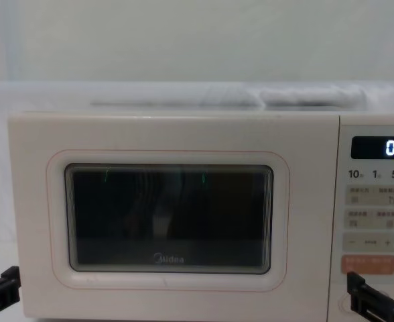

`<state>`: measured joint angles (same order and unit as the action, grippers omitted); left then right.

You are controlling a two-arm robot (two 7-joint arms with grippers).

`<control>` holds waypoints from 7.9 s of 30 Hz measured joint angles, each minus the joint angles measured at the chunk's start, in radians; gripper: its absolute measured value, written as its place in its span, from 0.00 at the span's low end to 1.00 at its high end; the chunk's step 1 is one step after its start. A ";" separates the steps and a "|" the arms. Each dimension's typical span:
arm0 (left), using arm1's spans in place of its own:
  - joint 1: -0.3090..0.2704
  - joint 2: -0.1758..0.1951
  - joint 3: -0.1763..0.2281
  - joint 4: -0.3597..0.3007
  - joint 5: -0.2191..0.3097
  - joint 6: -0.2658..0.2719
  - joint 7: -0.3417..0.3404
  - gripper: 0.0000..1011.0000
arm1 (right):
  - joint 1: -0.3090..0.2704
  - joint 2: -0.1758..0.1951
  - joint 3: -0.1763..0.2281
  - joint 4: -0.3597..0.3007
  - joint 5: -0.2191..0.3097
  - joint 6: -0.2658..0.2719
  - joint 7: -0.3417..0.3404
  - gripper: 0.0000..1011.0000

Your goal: Press the button to open the microwave door with one hand; close the microwave door with the other hand.

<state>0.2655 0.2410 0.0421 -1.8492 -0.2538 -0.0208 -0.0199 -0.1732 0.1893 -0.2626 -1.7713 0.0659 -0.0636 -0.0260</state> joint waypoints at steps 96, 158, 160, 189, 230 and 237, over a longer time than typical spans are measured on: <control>0.000 0.000 0.000 0.000 0.000 0.000 0.000 0.99 | 0.036 -0.059 0.020 0.039 0.077 0.105 0.172 0.00; 0.000 0.000 0.000 0.000 0.000 0.000 0.000 0.99 | 0.127 -0.062 0.099 0.158 0.129 0.138 0.170 0.00; 0.000 0.000 0.000 0.000 0.000 0.000 0.000 0.99 | 0.128 -0.058 0.096 0.155 0.128 0.149 0.171 0.00; 0.000 0.000 0.000 0.000 0.000 0.000 0.000 0.99 | 0.225 -0.065 0.057 0.227 0.077 0.240 0.159 0.00; 0.000 0.000 0.000 0.000 0.000 0.000 0.000 0.99 | 0.239 -0.108 0.108 0.259 0.033 0.234 0.126 0.00; 0.000 0.000 0.000 0.000 0.000 0.000 0.000 0.99 | 0.241 -0.114 0.113 0.270 0.033 0.226 0.128 0.00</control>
<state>0.2655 0.2409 0.0421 -1.8492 -0.2538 -0.0208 -0.0199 0.0680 0.0748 -0.1497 -1.5015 0.0992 0.1626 0.1016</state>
